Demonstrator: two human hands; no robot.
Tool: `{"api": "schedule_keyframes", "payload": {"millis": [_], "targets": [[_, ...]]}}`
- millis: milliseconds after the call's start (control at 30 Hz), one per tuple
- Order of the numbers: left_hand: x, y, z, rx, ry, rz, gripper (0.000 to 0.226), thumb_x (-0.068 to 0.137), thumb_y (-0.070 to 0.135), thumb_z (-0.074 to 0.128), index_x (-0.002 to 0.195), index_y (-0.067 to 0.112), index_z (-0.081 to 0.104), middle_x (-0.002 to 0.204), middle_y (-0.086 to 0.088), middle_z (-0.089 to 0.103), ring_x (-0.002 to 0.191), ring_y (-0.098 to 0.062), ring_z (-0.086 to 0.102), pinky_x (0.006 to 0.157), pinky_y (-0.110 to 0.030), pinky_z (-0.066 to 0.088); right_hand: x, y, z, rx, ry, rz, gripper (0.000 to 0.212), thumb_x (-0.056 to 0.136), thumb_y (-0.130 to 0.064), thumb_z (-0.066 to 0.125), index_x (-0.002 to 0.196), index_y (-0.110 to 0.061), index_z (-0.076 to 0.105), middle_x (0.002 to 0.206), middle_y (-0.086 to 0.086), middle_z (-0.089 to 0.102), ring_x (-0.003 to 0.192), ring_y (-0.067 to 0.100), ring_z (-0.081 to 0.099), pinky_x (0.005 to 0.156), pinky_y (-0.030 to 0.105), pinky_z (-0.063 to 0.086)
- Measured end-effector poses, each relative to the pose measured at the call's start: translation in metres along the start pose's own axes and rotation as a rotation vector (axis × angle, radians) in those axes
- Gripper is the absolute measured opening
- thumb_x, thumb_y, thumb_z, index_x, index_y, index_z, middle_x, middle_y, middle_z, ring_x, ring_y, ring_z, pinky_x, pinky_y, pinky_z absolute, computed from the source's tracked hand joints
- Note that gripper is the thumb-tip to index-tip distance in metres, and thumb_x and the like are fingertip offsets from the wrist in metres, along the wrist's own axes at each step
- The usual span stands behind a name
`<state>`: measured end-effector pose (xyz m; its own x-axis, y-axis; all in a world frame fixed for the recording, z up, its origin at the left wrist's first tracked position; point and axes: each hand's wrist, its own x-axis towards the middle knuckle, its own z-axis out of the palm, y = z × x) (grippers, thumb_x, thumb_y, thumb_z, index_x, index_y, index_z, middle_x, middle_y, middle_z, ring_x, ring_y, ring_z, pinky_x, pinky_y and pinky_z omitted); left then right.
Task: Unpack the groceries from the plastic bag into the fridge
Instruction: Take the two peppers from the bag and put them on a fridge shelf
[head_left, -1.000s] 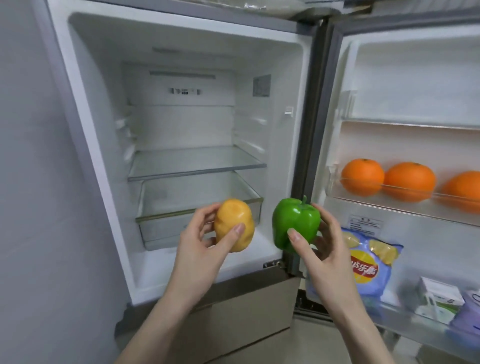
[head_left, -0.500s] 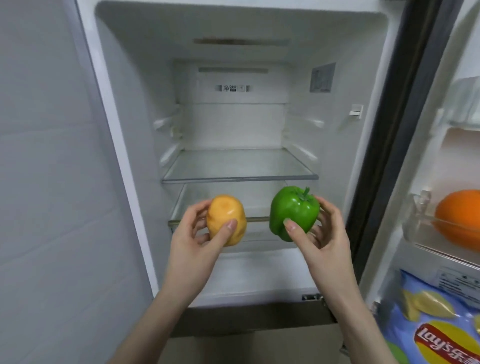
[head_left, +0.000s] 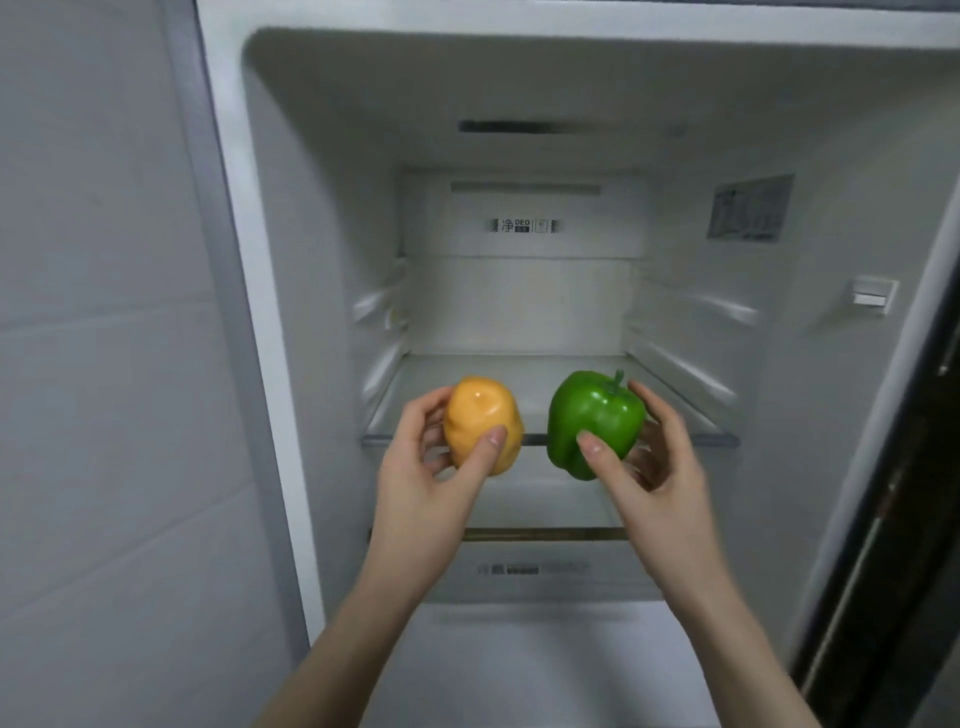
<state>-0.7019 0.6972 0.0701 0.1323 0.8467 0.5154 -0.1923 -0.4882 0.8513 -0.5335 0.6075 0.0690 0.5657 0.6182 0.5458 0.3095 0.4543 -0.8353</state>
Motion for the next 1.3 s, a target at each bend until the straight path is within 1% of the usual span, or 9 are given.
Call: {"api": "schedule_keyframes", "payload": {"millis": [167, 300, 400, 567, 667, 767, 867, 1067, 1300], "targets": [[0.052, -0.01, 0.002, 0.048, 0.036, 0.047, 0.043, 0.085, 0.02, 0.084, 0.121, 0.028, 0.062, 0.115, 0.016, 0.066, 0.104, -0.001, 0.065, 0.079, -0.011, 0.051, 0.043, 0.009, 0.021, -0.028, 0.002, -0.012, 0.06, 0.087, -0.013, 0.081, 0.14, -0.023, 0.055, 0.124, -0.014, 0.064, 0.091, -0.01, 0.071, 0.074, 0.008, 0.053], [0.081, -0.026, 0.005, 0.146, 0.073, 0.038, 0.047, 0.084, 0.032, 0.084, 0.125, 0.031, 0.061, 0.115, 0.017, 0.065, 0.106, -0.004, 0.064, 0.092, -0.022, 0.052, 0.076, 0.02, 0.035, -0.099, -0.018, -0.007, 0.065, 0.085, -0.023, 0.085, 0.142, -0.028, 0.053, 0.123, -0.018, 0.06, 0.088, -0.005, 0.072, 0.069, 0.009, 0.052], [0.096, -0.031, 0.011, 0.252, 0.082, 0.012, 0.058, 0.084, 0.039, 0.082, 0.134, 0.027, 0.056, 0.115, 0.012, 0.063, 0.105, -0.01, 0.061, 0.091, -0.027, 0.048, 0.096, 0.028, 0.043, -0.199, -0.018, -0.001, 0.069, 0.083, -0.03, 0.087, 0.143, -0.03, 0.052, 0.118, -0.02, 0.06, 0.085, 0.0, 0.072, 0.068, 0.009, 0.051], [0.113, -0.034, 0.019, 0.526, 0.047, 0.015, 0.046, 0.084, 0.046, 0.076, 0.122, 0.025, 0.058, 0.107, 0.006, 0.062, 0.096, -0.019, 0.059, 0.08, -0.031, 0.042, 0.117, 0.042, 0.048, -0.317, -0.042, 0.033, 0.073, 0.08, -0.037, 0.088, 0.143, -0.029, 0.052, 0.124, -0.008, 0.061, 0.109, 0.015, 0.067, 0.085, 0.024, 0.052], [0.122, -0.039, 0.025, 0.691, -0.015, -0.014, 0.049, 0.086, 0.05, 0.072, 0.125, 0.021, 0.063, 0.119, -0.006, 0.058, 0.105, -0.033, 0.063, 0.084, -0.036, 0.047, 0.125, 0.05, 0.045, -0.37, -0.065, 0.058, 0.075, 0.079, -0.038, 0.088, 0.144, -0.027, 0.052, 0.125, -0.005, 0.062, 0.107, 0.018, 0.068, 0.089, 0.03, 0.054], [0.127, -0.044, 0.03, 0.795, -0.031, -0.023, 0.049, 0.088, 0.056, 0.067, 0.122, 0.021, 0.069, 0.119, -0.009, 0.058, 0.105, -0.039, 0.065, 0.085, -0.04, 0.051, 0.131, 0.055, 0.043, -0.397, -0.083, 0.077, 0.075, 0.078, -0.038, 0.089, 0.143, -0.027, 0.052, 0.125, -0.004, 0.062, 0.107, 0.02, 0.069, 0.091, 0.033, 0.056], [0.131, -0.048, 0.032, 0.869, -0.018, -0.005, 0.053, 0.09, 0.06, 0.062, 0.124, 0.02, 0.069, 0.12, -0.009, 0.062, 0.105, -0.038, 0.066, 0.081, -0.039, 0.05, 0.133, 0.06, 0.042, -0.403, -0.096, 0.091, 0.076, 0.079, -0.038, 0.089, 0.144, -0.029, 0.052, 0.124, -0.005, 0.061, 0.107, 0.019, 0.068, 0.088, 0.03, 0.055], [0.138, -0.052, 0.031, 0.935, -0.01, 0.006, 0.057, 0.096, 0.061, 0.053, 0.131, 0.018, 0.064, 0.123, -0.012, 0.07, 0.112, -0.039, 0.065, 0.086, -0.042, 0.052, 0.13, 0.063, 0.04, -0.426, -0.119, 0.082, 0.08, 0.081, -0.039, 0.087, 0.15, -0.03, 0.048, 0.125, -0.009, 0.057, 0.109, 0.016, 0.064, 0.085, 0.025, 0.049], [0.139, -0.055, 0.03, 0.914, -0.052, -0.025, 0.053, 0.099, 0.062, 0.047, 0.12, 0.018, 0.066, 0.114, -0.015, 0.072, 0.107, -0.041, 0.064, 0.082, -0.042, 0.05, 0.128, 0.062, 0.042, -0.464, -0.151, 0.068, 0.085, 0.081, -0.04, 0.087, 0.154, -0.03, 0.043, 0.127, -0.012, 0.054, 0.109, 0.013, 0.061, 0.086, 0.023, 0.045]]}}
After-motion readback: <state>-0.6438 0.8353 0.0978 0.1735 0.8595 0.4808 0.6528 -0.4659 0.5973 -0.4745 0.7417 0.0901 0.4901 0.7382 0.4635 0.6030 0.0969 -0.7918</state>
